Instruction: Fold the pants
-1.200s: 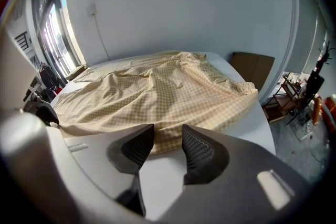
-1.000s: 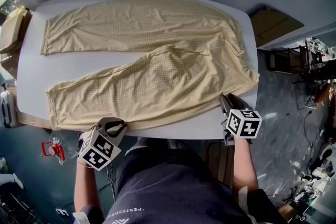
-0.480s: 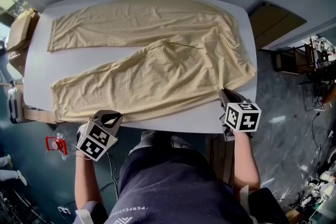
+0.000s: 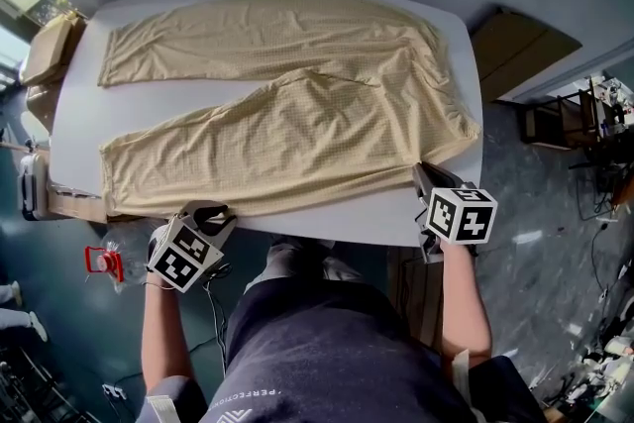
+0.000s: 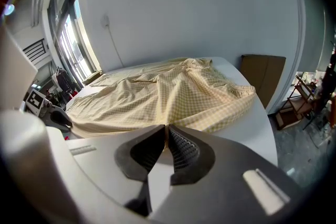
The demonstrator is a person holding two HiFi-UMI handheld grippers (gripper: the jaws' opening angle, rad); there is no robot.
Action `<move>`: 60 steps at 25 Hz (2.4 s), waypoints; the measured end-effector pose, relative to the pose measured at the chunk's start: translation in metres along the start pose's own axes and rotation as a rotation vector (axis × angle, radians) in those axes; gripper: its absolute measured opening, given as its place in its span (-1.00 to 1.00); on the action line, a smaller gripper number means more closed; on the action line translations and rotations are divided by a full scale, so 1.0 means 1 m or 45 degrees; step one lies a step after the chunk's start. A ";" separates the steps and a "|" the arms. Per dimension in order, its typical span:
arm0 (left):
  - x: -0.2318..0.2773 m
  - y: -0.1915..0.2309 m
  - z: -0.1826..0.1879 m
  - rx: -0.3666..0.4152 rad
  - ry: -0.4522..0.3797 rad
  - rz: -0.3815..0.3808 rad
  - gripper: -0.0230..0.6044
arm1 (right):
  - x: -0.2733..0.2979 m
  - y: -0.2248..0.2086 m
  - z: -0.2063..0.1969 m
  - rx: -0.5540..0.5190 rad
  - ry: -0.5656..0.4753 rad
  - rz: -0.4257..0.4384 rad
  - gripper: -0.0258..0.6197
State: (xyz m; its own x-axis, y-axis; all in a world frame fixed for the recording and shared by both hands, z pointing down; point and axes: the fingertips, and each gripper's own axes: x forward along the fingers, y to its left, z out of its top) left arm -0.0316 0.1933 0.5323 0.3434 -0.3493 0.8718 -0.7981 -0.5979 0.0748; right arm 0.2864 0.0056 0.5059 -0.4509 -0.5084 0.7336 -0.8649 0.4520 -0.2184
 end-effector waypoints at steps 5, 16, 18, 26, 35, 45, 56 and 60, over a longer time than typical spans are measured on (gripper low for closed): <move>0.001 0.006 0.000 0.010 0.038 0.067 -0.90 | -0.004 0.002 0.000 -0.015 -0.016 0.022 -0.85; -0.023 0.018 0.011 -0.088 0.060 0.203 -0.90 | -0.023 0.011 -0.013 -0.101 0.055 0.063 -0.85; -0.029 0.020 0.012 -0.087 0.071 0.219 -0.90 | -0.026 0.014 -0.019 -0.118 0.081 0.070 -0.85; -0.064 0.051 0.044 -0.059 -0.003 0.379 -0.90 | -0.039 0.029 0.006 -0.147 0.015 0.086 -0.85; -0.076 0.105 0.087 -0.001 -0.071 0.387 -0.90 | -0.033 0.038 0.069 -0.114 -0.131 -0.003 -0.85; -0.082 0.190 0.119 0.097 -0.119 0.355 -0.90 | 0.001 0.061 0.133 -0.142 -0.169 -0.138 -0.85; -0.074 0.250 0.155 0.135 -0.148 0.310 -0.90 | 0.023 0.070 0.166 -0.123 -0.172 -0.247 -0.85; -0.071 0.263 0.170 0.098 -0.166 0.327 -0.90 | 0.025 0.065 0.184 -0.138 -0.190 -0.236 -0.85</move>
State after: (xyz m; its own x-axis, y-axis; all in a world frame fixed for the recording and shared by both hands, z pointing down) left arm -0.1815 -0.0620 0.4077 0.1995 -0.5829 0.7877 -0.8288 -0.5292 -0.1816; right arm 0.1786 -0.1131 0.3917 -0.3216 -0.6884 0.6501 -0.9105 0.4132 -0.0129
